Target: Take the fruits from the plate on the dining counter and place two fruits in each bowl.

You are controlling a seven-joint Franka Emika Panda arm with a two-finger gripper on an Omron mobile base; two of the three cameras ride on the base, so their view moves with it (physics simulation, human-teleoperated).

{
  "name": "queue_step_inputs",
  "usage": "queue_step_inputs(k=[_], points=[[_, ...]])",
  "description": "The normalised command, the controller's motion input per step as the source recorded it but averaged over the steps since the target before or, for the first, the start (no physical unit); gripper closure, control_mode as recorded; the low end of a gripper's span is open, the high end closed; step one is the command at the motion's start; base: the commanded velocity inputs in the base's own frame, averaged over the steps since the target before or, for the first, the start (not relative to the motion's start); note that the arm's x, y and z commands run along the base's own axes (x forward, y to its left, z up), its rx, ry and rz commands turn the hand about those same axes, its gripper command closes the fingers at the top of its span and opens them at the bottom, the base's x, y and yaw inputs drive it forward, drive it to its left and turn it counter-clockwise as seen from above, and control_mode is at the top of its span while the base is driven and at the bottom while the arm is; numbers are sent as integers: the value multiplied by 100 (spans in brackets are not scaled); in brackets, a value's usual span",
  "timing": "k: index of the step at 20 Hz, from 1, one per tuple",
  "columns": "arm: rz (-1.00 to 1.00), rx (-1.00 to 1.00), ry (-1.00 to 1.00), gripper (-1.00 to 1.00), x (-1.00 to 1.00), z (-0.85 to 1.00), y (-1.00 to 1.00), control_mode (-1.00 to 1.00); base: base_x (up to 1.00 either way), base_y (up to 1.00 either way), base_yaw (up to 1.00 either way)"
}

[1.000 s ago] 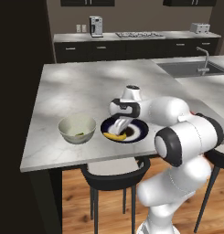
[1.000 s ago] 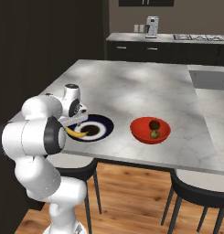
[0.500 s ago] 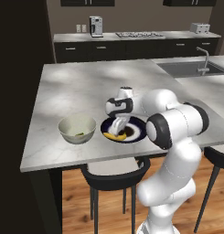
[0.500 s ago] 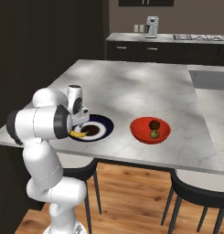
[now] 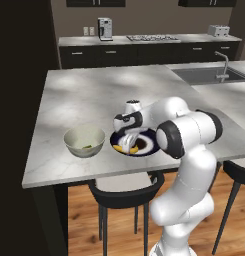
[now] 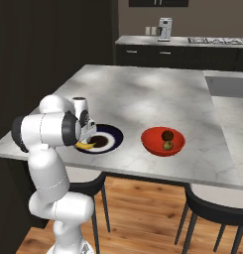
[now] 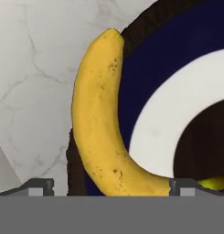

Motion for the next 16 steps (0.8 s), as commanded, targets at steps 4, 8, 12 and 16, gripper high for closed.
queue_step_inputs(k=[4,8,12,16], points=[[0,-2,0,-100,14,-26,0,-100,0,0,0],[0,0,0,-100,4,-22,0,-100,0,0,0],[3,0,0,-100,0,-9,0,-100,0,0,0],[2,0,0,-100,0,0,0,-100,0,0,0]])
